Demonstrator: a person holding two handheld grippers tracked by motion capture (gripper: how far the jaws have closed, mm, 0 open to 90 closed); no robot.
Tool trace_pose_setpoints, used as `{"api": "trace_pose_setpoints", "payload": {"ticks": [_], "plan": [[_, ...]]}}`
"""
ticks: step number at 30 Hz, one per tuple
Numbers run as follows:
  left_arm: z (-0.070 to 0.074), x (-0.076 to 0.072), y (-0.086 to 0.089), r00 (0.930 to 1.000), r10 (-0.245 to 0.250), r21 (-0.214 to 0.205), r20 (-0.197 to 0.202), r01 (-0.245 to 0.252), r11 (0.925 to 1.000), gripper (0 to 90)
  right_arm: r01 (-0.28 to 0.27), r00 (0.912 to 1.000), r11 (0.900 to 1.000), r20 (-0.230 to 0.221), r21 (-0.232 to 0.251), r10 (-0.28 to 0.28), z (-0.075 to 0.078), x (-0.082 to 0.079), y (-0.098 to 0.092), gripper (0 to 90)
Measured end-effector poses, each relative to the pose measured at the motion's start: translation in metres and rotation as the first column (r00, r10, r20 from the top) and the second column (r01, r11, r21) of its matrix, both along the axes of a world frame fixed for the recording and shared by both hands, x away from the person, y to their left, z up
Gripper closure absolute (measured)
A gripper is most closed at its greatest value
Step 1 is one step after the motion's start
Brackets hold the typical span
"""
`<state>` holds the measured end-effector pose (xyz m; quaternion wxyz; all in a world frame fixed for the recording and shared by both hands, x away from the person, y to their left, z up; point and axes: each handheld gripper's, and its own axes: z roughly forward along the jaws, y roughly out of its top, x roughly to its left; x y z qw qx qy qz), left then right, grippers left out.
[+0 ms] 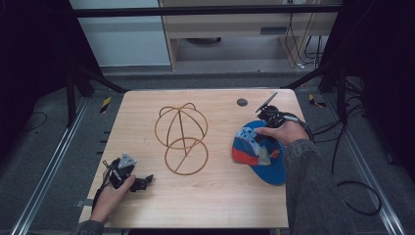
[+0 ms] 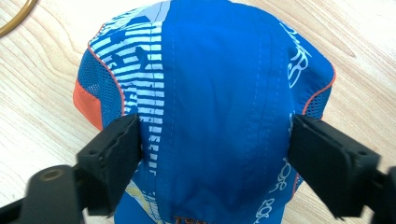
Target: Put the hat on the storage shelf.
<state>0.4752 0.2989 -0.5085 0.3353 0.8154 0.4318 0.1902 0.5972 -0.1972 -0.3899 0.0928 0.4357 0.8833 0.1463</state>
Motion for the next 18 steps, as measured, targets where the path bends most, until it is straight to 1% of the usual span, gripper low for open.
{"api": "trace_pose_setpoints", "payload": {"ticks": [3, 7, 8, 12, 16, 17, 18], "plan": [[0.0, 0.0, 0.0, 1.0, 0.0, 0.0, 0.0, 0.0, 1.0, 0.0, 0.011, 0.9999, 0.9999, -0.009, 0.009, -0.01, -0.0008, -0.0009, -0.0005, 27.5], [0.0, 0.0, 0.0, 1.0, 0.0, 0.0, 0.0, 0.0, 1.0, 0.0, 0.004, 0.9999, 0.9999, -0.01, 0.01, -0.003, -0.0012, -0.0017, -0.0026, 37.1], [0.0, 0.0, 0.0, 1.0, 0.0, 0.0, 0.0, 0.0, 1.0, 0.0, -0.006, 0.9999, 0.9999, -0.01, 0.01, 0.006, -0.001, -0.0016, -0.0037, 40.2], [0.0, 0.0, 0.0, 1.0, 0.0, 0.0, 0.0, 0.0, 1.0, 0.0, -0.006, 0.9999, 0.9999, -0.014, 0.014, 0.006, -0.0014, -0.0031, -0.0046, 47.1], [0.0, 0.0, 0.0, 1.0, 0.0, 0.001, 0.0, 0.0, 1.0, 0.0, -0.019, 0.9997, 0.9997, -0.013, 0.015, 0.02, -0.0008, -0.0041, -0.0065, 53.9], [0.0, 0.0, 0.0, 1.0, 0.0, 0.0, 0.0, 0.0, 1.0, 0.0, -0.008, 0.9999, 0.9998, -0.015, 0.017, 0.008, -0.0006, -0.0051, -0.0063, 56.3], [0.0, -0.0001, 0.0, 1.0, 0.0, 0.0, 0.0, 0.0, 1.0, 0.0, -0.018, 0.9998, 0.9997, -0.011, 0.018, 0.018, -0.0001, -0.0049, -0.0074, 58.9]]}}
